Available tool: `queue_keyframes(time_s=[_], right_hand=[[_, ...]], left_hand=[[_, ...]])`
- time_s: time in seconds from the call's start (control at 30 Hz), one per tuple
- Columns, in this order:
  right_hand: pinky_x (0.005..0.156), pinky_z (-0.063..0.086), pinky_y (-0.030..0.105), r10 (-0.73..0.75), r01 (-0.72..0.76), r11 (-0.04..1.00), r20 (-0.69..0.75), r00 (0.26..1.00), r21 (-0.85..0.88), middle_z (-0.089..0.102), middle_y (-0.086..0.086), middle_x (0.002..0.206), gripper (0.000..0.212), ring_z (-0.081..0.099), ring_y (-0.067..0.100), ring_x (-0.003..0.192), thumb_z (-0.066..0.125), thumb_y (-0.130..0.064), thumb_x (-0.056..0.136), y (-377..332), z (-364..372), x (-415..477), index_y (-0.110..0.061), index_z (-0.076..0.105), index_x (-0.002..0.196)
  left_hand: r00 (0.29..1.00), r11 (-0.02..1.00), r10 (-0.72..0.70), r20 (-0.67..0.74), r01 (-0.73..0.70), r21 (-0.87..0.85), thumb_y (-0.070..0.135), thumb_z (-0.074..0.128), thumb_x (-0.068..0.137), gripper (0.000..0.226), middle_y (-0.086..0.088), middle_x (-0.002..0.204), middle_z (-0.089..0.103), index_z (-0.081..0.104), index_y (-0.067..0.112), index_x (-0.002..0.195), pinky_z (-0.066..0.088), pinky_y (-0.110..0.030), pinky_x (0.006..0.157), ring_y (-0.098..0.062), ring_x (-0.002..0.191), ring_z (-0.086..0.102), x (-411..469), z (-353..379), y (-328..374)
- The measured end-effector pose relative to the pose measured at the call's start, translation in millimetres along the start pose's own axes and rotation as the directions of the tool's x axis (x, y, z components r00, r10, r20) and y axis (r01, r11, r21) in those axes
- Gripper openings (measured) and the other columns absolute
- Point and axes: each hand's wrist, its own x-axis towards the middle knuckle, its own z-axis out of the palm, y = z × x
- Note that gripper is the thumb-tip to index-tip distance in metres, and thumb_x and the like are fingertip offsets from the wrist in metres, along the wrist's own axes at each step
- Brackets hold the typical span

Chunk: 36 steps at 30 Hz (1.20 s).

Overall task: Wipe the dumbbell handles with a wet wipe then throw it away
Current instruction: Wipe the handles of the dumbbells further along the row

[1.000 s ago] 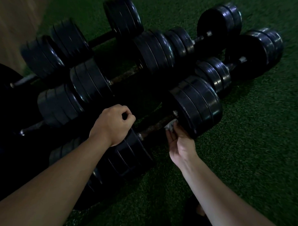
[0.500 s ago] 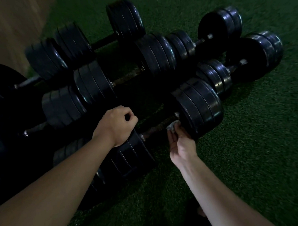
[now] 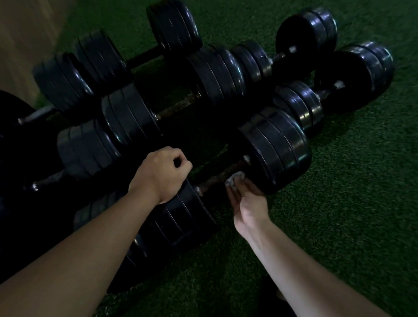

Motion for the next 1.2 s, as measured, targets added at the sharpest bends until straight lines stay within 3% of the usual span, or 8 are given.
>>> queue_keyframes(time_s=[0.37,0.6,0.77,0.87,0.97,1.03,1.1,1.2], right_hand=[[0.084,0.057,0.025,0.012,-0.011,0.999,-0.034,0.999,0.037,0.069,0.004,0.086,0.008,0.067,0.013,0.079,0.061,-0.003,0.094,-17,3,7,-0.007,0.068,0.092],[0.068,0.057,0.028,0.158,-0.096,0.941,0.169,0.973,-0.325,0.069,0.006,0.077,0.007,0.068,0.015,0.068,0.061,-0.004,0.093,15,-5,-13,-0.007,0.066,0.089],[0.083,0.057,0.028,0.185,-0.114,0.940,0.199,0.963,-0.321,0.066,0.008,0.078,0.006,0.064,0.016,0.074,0.060,0.001,0.093,5,-5,-7,-0.003,0.064,0.092],[0.079,0.058,0.027,0.241,-0.154,0.917,0.204,0.949,-0.367,0.069,0.006,0.080,0.006,0.066,0.015,0.074,0.061,-0.006,0.094,10,-3,-14,-0.006,0.067,0.091],[0.085,0.055,0.030,0.228,-0.104,0.854,0.188,0.955,-0.510,0.072,0.002,0.085,0.010,0.069,0.014,0.083,0.064,-0.020,0.095,14,-4,-15,-0.011,0.070,0.094],[0.087,0.054,0.029,0.186,-0.010,0.752,0.197,0.963,-0.660,0.074,0.000,0.091,0.015,0.070,0.015,0.092,0.065,-0.027,0.095,13,-5,-14,-0.013,0.072,0.095],[0.077,0.053,0.017,0.147,0.073,0.672,0.229,0.962,-0.737,0.075,0.000,0.095,0.016,0.070,0.007,0.089,0.063,-0.026,0.096,9,-5,-15,-0.013,0.073,0.098],[0.055,0.044,0.002,0.134,0.112,0.646,0.256,0.957,-0.756,0.073,-0.002,0.089,0.016,0.067,-0.009,0.067,0.062,-0.018,0.096,4,-3,-21,-0.007,0.072,0.103]], left_hand=[[1.000,1.000,-0.001,0.008,0.001,-0.015,0.038,0.051,0.092,0.019,0.013,0.095,0.060,0.064,0.028,0.082,0.049,-0.029,0.072,-0.008,0.082,0.059,0,0,-1],[1.000,1.000,-0.002,0.009,0.003,-0.020,0.038,0.051,0.092,0.019,0.013,0.095,0.060,0.065,0.027,0.083,0.049,-0.029,0.071,-0.009,0.082,0.058,0,0,-1],[1.000,1.000,-0.012,0.017,0.012,-0.016,0.039,0.051,0.093,0.020,0.013,0.097,0.060,0.066,0.027,0.086,0.051,-0.030,0.075,-0.009,0.085,0.059,0,-1,-1],[1.000,1.000,-0.012,0.014,0.013,-0.014,0.040,0.051,0.093,0.021,0.012,0.098,0.061,0.066,0.027,0.086,0.052,-0.033,0.077,-0.010,0.086,0.059,1,0,-1],[1.000,1.000,-0.011,0.009,0.011,-0.016,0.039,0.052,0.093,0.020,0.012,0.097,0.061,0.066,0.026,0.086,0.051,-0.032,0.076,-0.009,0.085,0.058,1,-1,0],[1.000,1.000,-0.007,0.010,0.007,-0.011,0.038,0.052,0.093,0.019,0.012,0.097,0.060,0.066,0.027,0.086,0.048,-0.029,0.074,-0.009,0.085,0.058,1,-1,0],[1.000,1.000,-0.001,0.012,0.002,-0.011,0.038,0.052,0.093,0.019,0.012,0.097,0.060,0.066,0.027,0.086,0.046,-0.027,0.072,-0.009,0.085,0.058,1,-1,-1],[1.000,1.000,-0.002,0.011,0.002,-0.015,0.037,0.052,0.092,0.019,0.013,0.095,0.060,0.066,0.027,0.084,0.046,-0.027,0.073,-0.009,0.086,0.058,1,-1,-2]])
